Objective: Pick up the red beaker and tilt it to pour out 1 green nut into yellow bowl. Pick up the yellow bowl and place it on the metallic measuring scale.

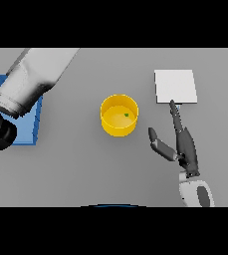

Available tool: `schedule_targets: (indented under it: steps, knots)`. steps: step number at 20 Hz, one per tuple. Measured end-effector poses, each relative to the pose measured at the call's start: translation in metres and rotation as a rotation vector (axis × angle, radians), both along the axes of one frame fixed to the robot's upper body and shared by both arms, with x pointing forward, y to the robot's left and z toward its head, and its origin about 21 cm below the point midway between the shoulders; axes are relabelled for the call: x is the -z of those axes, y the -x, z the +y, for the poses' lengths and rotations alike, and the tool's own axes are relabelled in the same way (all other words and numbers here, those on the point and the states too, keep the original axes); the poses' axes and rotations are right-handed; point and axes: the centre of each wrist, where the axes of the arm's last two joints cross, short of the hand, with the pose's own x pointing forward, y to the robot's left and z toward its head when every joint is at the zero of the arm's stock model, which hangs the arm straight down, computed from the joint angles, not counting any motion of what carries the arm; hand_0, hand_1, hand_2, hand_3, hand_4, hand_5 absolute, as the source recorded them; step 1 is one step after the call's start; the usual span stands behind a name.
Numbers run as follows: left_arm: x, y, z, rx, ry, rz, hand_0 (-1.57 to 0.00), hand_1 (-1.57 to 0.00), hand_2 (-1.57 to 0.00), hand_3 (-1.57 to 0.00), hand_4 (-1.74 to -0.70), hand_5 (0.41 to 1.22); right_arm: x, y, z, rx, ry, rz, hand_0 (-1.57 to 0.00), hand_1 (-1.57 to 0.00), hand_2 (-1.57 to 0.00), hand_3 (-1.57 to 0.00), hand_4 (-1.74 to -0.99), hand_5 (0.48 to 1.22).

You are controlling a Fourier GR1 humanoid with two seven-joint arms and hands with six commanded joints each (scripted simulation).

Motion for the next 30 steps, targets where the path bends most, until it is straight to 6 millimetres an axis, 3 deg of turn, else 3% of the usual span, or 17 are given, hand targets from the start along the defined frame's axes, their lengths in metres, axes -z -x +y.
schedule_targets:
  steps: [2, 3, 4, 7, 11, 14, 15, 21, 25, 30]
  knots:
    - [-0.019, -0.008, 0.025, -0.102, 0.183, 0.017, -1.57, -1.57, -1.57, -1.43, -1.74, 1.221, 0.002, 0.001, 0.002, -0.003, -0.002, -0.003, 0.00, 0.00, 0.00, 0.00, -0.999, 0.665]
    - [-0.027, -0.012, 0.047, -0.155, 0.287, 0.006, -1.57, -1.57, -1.57, -1.44, -1.74, 1.221, 0.003, -0.001, 0.000, 0.010, 0.007, 0.014, 0.00, 0.00, 0.00, 0.00, -1.004, 0.668]
    - [-0.027, -0.014, 0.061, -0.206, 0.367, 0.005, -1.57, -1.57, -1.57, -1.45, -1.74, 1.221, 0.001, -0.001, 0.003, -0.004, -0.016, 0.002, 0.00, 0.00, 0.00, 0.00, -1.006, 0.669]
    - [-0.022, -0.020, 0.128, -0.370, 0.641, -0.019, -1.57, -1.57, -1.57, -1.45, -1.74, 1.221, 0.002, -0.003, 0.006, -0.005, -0.048, 0.013, 0.00, 0.00, 0.00, 0.00, -0.996, 0.664]
    - [0.007, -0.015, 0.202, -0.580, 0.918, -0.076, -1.57, -1.57, -1.57, -1.42, -1.74, 1.221, -0.001, -0.005, 0.005, -0.005, -0.029, 0.017, 0.00, 0.00, 0.00, 0.00, -1.044, 0.654]
    - [0.033, -0.006, 0.237, -0.704, 1.138, -0.109, -1.57, -1.57, -1.57, -1.45, -1.74, 1.221, 0.002, -0.004, 0.006, -0.010, -0.022, 0.021, 0.00, 0.00, 0.00, 0.00, -1.053, 0.651]
    - [0.050, -0.002, 0.248, -0.736, 1.199, -0.100, -1.57, -1.57, -1.57, -1.46, -1.74, 1.221, 0.004, -0.003, 0.008, -0.009, -0.024, 0.025, 0.00, 0.00, 0.00, 0.00, -1.048, 0.652]
    - [0.105, 0.025, 0.274, -0.876, 1.449, -0.115, -1.57, -1.57, -1.57, -1.48, -1.74, 1.221, 0.003, 0.000, 0.002, 0.002, 0.034, 0.011, 0.00, 0.00, 0.00, 0.00, -1.041, 0.650]
    - [0.135, 0.048, 0.269, -0.941, 1.541, -0.113, -1.57, -1.57, -1.57, -1.44, -1.74, 1.221, 0.004, 0.001, 0.002, 0.002, 0.039, 0.018, 0.00, 0.00, 0.00, 0.00, -1.018, 0.645]
    - [0.161, 0.077, 0.265, -0.948, 1.619, -0.123, -1.57, -1.57, -1.57, -1.51, -1.74, 1.221, 0.005, -0.001, 0.000, -0.020, 0.010, 0.024, 0.00, 0.00, 0.00, 0.00, -1.004, 0.648]
